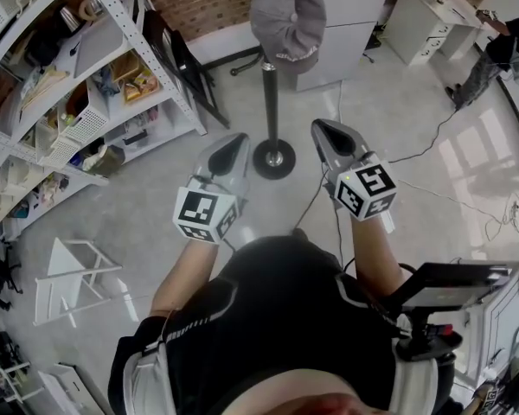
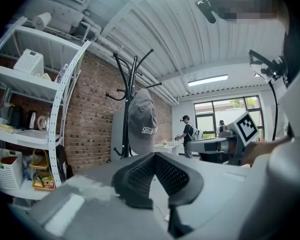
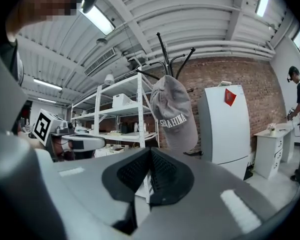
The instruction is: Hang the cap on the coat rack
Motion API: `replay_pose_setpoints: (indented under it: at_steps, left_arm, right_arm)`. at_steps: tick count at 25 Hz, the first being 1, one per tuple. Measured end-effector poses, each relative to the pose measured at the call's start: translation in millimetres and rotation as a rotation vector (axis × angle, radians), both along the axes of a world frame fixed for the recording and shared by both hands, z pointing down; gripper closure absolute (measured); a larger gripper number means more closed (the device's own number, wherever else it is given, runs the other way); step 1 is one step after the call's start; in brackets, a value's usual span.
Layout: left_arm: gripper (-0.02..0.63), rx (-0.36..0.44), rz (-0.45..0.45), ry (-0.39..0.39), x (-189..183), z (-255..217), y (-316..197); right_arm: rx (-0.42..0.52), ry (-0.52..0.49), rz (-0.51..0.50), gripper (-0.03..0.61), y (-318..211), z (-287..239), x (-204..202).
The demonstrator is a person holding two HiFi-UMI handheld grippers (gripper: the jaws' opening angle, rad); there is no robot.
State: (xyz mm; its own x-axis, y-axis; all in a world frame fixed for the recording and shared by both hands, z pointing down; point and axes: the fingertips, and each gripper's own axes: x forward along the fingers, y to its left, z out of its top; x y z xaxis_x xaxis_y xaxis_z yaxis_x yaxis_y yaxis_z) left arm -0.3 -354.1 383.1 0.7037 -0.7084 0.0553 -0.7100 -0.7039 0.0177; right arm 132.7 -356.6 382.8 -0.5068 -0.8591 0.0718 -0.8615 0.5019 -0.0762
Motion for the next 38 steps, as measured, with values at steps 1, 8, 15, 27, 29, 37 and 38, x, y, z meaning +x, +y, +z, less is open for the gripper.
replay_pose_setpoints:
  at_steps: [1, 8, 15, 27, 29, 37, 38]
  left_arm:
    - [0.610, -0.001, -0.002, 0.003, -1, 0, 0]
    - [0.611, -0.006, -0.021, 0.021, -14, 2, 1]
    - [0.611, 0.000, -0.019, 0.029, -9, 0, 8]
    - [0.609, -0.002, -0.009, 0.035, -6, 0, 11]
    - [0.610, -0.002, -0.008, 0.032, -5, 0, 13]
    - [0.610, 0.000, -0.005, 0.026, -5, -1, 11]
    - [0.611, 0.000, -0.007, 0.026, -6, -1, 10]
  right_arm:
    - [0.001, 0.004, 0.005, 0.569, 2, -1, 0]
    - [0.027, 0.034, 0.003, 0.569, 12, -11, -13]
    - [0.055, 0.042, 0.028, 0.571, 21, -17, -5]
    - [0.050, 0.021, 0.035, 0.571, 26, -18, -3]
    - [0.051, 0.016, 0.039, 0.571, 27, -18, -1]
    - [0.054, 0.013, 0.050, 0.571, 28, -18, 1]
    - [0.055, 0.012, 0.051, 0.571, 27, -18, 0]
